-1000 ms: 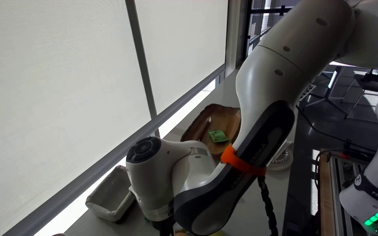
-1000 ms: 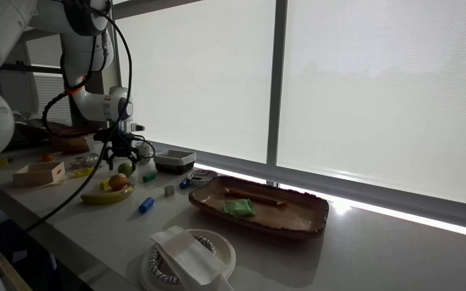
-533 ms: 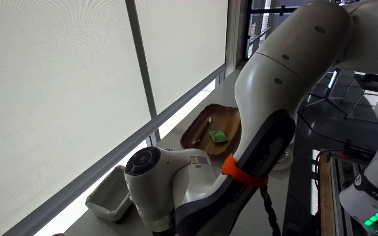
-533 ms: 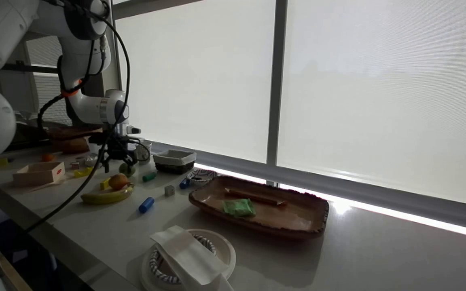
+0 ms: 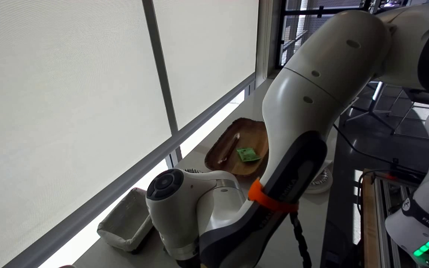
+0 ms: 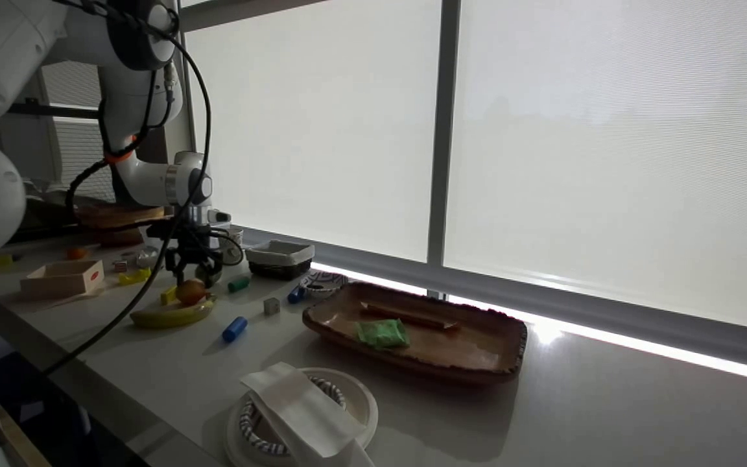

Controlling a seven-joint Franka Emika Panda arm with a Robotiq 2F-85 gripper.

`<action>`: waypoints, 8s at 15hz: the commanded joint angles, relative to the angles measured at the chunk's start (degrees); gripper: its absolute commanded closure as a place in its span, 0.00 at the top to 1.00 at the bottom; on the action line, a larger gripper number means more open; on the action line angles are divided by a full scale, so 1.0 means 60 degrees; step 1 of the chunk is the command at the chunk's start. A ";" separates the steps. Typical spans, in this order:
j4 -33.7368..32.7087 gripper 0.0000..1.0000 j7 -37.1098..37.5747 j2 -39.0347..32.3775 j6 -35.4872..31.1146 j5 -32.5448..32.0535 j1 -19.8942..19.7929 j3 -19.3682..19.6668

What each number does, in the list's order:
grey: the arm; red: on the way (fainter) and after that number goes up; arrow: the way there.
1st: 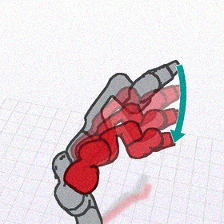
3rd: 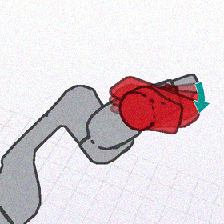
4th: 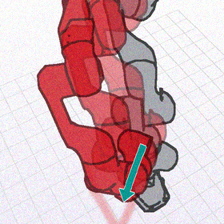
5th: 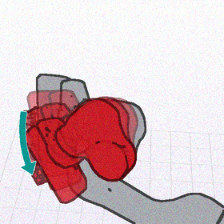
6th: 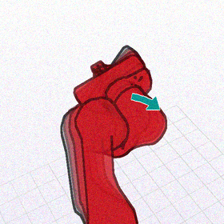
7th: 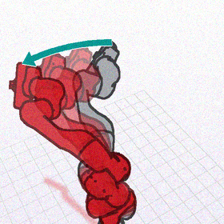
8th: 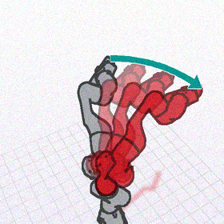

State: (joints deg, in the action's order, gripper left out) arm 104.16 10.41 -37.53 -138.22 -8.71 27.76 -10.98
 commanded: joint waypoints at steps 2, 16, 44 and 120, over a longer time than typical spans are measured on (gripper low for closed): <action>0.0236 0.42 -0.0095 0.0104 -0.0450 0.0019 -0.0097 -0.0065; 0.1775 0.25 0.2035 0.2640 0.1039 -0.0075 0.0205 0.0057; 0.3511 0.75 0.4807 0.2077 -0.2144 -0.1405 -0.0744 0.1310; -0.1814 0.09 0.4920 -0.1195 0.0095 0.1625 0.1398 0.0887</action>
State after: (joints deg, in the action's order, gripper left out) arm 94.47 39.26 -44.86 -141.03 0.53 36.04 -5.32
